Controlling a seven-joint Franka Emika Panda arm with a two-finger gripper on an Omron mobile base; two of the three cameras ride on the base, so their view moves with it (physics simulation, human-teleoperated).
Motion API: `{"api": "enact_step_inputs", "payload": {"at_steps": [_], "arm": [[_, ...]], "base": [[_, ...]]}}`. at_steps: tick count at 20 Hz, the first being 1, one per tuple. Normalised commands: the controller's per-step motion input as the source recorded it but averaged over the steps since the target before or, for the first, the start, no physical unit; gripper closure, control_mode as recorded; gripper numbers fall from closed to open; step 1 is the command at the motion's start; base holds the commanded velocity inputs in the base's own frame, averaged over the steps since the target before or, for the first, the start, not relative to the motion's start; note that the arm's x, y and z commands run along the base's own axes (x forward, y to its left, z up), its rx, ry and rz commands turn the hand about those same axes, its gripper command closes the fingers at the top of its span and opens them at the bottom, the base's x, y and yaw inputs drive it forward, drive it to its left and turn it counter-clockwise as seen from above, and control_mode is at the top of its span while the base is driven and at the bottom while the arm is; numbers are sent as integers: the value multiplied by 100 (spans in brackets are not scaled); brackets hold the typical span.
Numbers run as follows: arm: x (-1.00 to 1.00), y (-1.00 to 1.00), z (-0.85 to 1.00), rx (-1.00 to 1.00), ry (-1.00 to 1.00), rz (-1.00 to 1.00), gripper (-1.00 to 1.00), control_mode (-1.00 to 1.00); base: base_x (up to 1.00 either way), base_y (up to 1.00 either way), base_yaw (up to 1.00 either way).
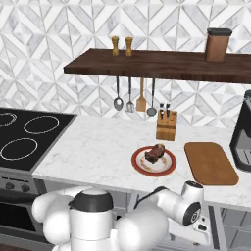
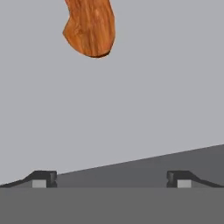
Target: Pick up the knife from the drawer and place it on the cutting board. Then place the meat from the plate to the cutting board.
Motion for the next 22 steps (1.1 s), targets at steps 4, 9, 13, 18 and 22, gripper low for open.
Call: {"api": "enact_step_inputs", "payload": {"at_steps": [4, 9, 13, 18, 22], "arm": [[-62, 10, -46, 5, 4, 3, -100, -100], [-97, 17, -7, 1, 4, 1, -100, -100], [-100, 32, 8, 0, 11, 1, -100, -100], [-79, 20, 30, 0, 12, 0, -100, -100], [40, -12, 100, -1, 0, 2, -100, -100]], "base": [[0, 0, 0], [0, 0, 0], [0, 0, 0], [0, 0, 0], [0, 0, 0]]}}
